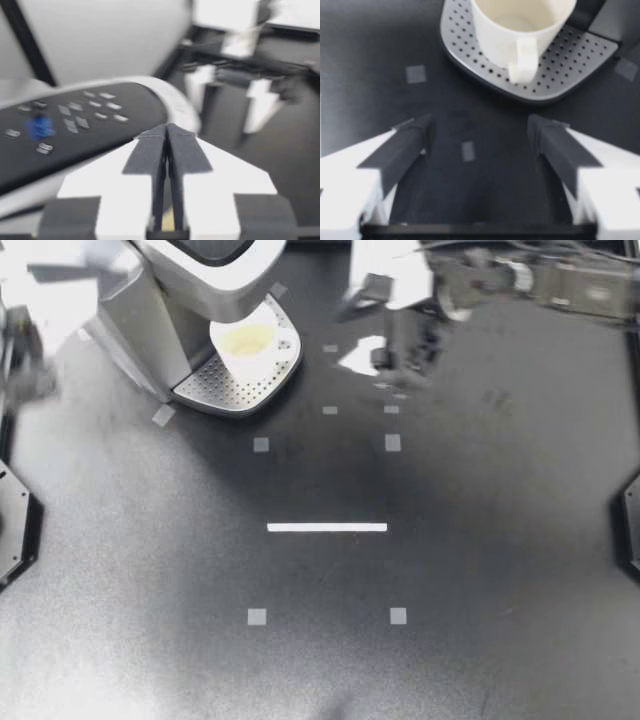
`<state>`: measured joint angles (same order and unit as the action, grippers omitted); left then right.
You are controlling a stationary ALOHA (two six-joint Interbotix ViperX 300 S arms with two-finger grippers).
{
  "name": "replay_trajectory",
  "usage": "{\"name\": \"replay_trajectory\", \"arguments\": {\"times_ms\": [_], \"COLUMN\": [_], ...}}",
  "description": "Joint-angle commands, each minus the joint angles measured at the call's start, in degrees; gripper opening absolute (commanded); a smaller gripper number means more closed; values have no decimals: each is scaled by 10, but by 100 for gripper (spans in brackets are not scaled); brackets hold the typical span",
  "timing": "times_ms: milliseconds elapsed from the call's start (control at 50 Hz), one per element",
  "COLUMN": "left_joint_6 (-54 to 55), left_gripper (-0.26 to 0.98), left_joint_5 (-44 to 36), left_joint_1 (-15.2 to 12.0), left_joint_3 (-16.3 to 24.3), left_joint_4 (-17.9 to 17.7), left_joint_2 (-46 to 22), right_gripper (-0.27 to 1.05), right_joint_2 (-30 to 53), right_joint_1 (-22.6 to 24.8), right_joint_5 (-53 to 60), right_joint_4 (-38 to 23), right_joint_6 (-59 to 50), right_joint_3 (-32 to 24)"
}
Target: Place the coffee capsule inside the capsule container, then place the cup onto the center of the cup tray.
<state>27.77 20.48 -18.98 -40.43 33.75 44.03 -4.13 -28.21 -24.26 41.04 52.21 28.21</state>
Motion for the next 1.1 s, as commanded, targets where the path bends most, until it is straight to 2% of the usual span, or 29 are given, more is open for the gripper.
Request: {"name": "replay_trajectory", "arguments": {"times_ms": [0, 100, 220, 400, 600, 1080], "left_joint_6": [-1, -3, -11, -18, -25, -25], "left_gripper": [9, 9, 9, 9, 9, 9], "left_joint_5": [-4, 23, 70, 117, 160, 199], "left_joint_1": [-18, -37, -55, -58, -58, -58], "left_joint_3": [34, 71, 118, 164, 199, 211], "left_joint_4": [4, 7, 18, 18, 19, 18], "left_joint_2": [-27, -64, -103, -156, -204, -228], "right_gripper": [67, 66, 57, 38, 27, 27], "right_joint_2": [-53, -91, -120, -134, -151, -180], "right_joint_1": [2, 12, 47, 88, 93, 93], "right_joint_5": [2, 3, 10, 11, 18, 34], "right_joint_4": [20, 47, 65, 88, 93, 92], "right_joint_6": [-16, -38, -40, -40, -35, -32], "right_joint_3": [8, 25, 40, 49, 65, 85]}}
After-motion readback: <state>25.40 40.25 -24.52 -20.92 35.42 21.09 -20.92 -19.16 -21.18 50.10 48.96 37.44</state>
